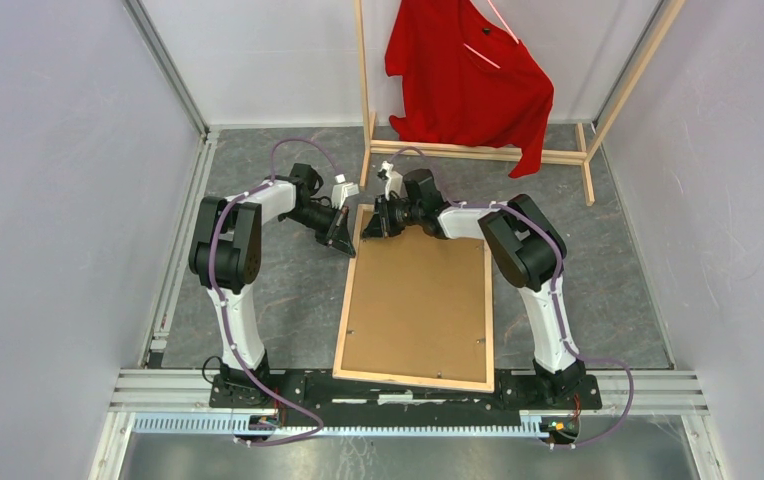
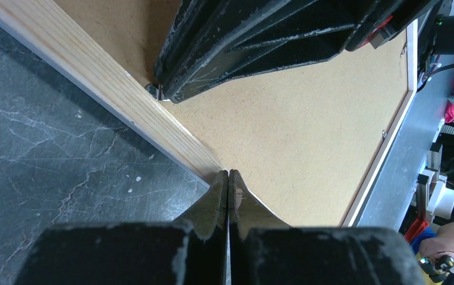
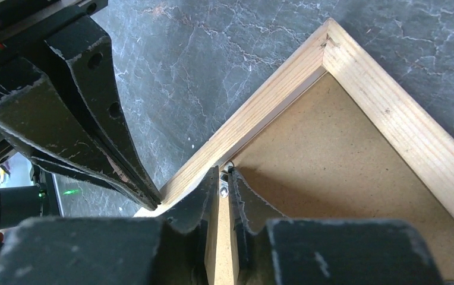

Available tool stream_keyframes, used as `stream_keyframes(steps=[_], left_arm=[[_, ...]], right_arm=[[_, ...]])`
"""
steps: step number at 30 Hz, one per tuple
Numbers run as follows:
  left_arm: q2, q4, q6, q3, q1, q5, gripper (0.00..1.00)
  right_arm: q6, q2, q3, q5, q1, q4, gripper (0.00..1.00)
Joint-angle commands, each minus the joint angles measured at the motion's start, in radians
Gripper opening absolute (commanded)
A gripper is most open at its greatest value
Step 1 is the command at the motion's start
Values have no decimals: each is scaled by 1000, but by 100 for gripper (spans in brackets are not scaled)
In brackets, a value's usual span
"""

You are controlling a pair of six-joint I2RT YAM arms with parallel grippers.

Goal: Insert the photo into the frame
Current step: Install the photo frame at the center of the board.

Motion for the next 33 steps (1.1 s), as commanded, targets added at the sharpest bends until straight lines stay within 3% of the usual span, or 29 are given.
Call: stream_keyframes(steps=[1, 25, 33], left_arm=[[30, 46, 31, -14, -2, -67, 2], [42, 46, 44, -12, -2, -83, 2], [33, 46, 48, -15, -2, -83, 2]], right_arm=[[-25, 19, 36, -1, 11, -10, 14], [-46, 63, 95, -95, 15, -47, 10], [-50, 13, 105, -59, -22, -41, 24]])
